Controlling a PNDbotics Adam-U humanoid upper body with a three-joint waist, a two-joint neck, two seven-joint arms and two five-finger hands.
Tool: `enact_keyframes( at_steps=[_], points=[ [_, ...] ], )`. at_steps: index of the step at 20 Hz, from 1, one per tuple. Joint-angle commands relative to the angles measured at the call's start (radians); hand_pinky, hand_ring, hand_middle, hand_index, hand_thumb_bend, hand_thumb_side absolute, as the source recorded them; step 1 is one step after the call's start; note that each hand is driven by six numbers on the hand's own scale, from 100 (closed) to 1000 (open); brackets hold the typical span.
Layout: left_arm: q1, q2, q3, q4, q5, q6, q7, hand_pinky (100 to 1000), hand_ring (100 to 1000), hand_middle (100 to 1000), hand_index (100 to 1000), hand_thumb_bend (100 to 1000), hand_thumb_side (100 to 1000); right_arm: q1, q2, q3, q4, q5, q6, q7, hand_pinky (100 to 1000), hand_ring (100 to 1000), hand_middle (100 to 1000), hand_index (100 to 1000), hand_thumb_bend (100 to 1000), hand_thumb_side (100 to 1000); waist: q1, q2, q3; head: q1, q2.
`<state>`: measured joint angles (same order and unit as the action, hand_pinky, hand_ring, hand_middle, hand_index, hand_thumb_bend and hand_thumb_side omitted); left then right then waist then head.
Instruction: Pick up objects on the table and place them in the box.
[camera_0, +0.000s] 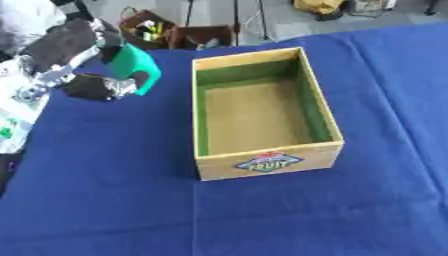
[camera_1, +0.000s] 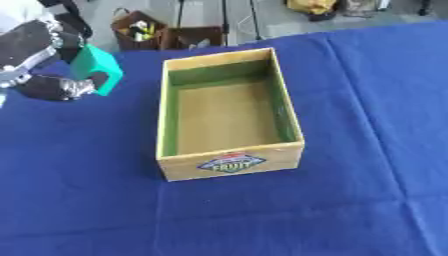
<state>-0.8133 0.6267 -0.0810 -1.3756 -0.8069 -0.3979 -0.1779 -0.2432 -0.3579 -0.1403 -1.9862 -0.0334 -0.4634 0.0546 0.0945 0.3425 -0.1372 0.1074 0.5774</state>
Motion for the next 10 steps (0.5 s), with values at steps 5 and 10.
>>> enact_keyframes(
  at_steps=[5, 10],
  points=[
    [-0.056, -0.001, 0.009, 0.046, 0.069, -0.101, 0.025, 349, 364, 327, 520, 100, 881, -0.029, -0.032, 0.013, -0.014, -0.031, -0.024, 0.012, 947, 911, 702, 869, 100, 801, -0.001, -0.008, -0.015, 0.018, -0.023],
    [-0.080, 0.002, 0.015, 0.064, 0.079, -0.157, 0.059, 358, 366, 332, 528, 100, 900, -0.044, -0.038, 0.022, -0.014, -0.058, -0.042, 0.014, 944, 911, 701, 868, 100, 799, 0.002, -0.004, -0.025, 0.028, -0.028]
  ],
)
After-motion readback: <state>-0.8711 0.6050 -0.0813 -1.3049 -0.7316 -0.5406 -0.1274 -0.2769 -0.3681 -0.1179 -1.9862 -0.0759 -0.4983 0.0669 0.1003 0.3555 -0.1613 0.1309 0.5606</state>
